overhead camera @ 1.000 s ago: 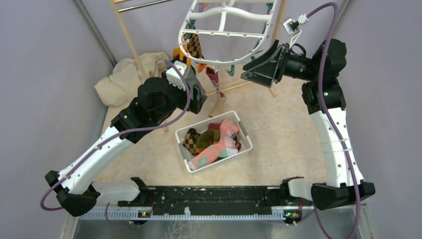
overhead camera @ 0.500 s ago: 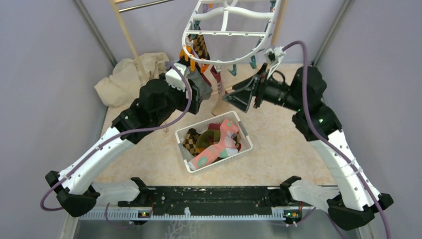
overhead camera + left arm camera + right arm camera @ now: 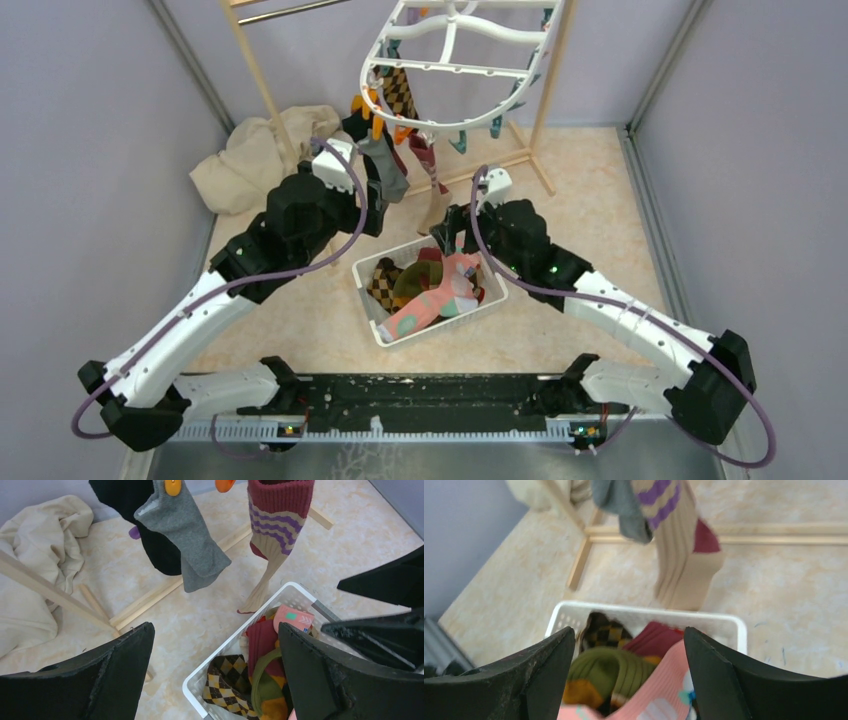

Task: Remove the socks clipped to the hanger
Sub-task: Remove the sock from the hanger.

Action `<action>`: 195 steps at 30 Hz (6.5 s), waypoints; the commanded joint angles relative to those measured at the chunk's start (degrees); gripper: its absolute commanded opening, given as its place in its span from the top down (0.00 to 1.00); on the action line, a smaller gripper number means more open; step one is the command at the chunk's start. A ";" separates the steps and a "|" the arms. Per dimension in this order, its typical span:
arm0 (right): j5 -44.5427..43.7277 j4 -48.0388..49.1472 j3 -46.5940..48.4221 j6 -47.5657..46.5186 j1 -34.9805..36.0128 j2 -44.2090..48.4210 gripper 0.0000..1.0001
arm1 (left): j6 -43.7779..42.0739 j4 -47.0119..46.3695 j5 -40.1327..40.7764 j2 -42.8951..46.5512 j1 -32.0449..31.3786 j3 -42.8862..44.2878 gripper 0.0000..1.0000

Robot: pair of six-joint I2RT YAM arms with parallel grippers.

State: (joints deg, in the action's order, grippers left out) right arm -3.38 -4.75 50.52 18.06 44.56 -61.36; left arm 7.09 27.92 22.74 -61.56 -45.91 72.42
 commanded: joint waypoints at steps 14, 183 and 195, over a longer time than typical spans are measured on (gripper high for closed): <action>-19.58 32.86 -0.30 0.68 3.87 -14.62 0.19 | 1.30 1.61 1.40 4.43 0.45 -1.71 0.01; -12.12 -17.18 47.05 -4.05 1.41 -21.43 0.46 | -19.80 -6.39 47.28 -28.32 -29.68 5.11 1.00; -16.35 -12.61 44.80 -6.54 2.19 -21.93 0.45 | -23.03 -7.39 47.73 -29.57 -32.66 7.05 1.00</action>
State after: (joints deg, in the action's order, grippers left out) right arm -16.73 -24.27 96.23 13.58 45.41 -83.64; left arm -14.11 21.45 69.10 -90.41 -77.43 77.19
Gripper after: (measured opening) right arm 0.546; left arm 0.030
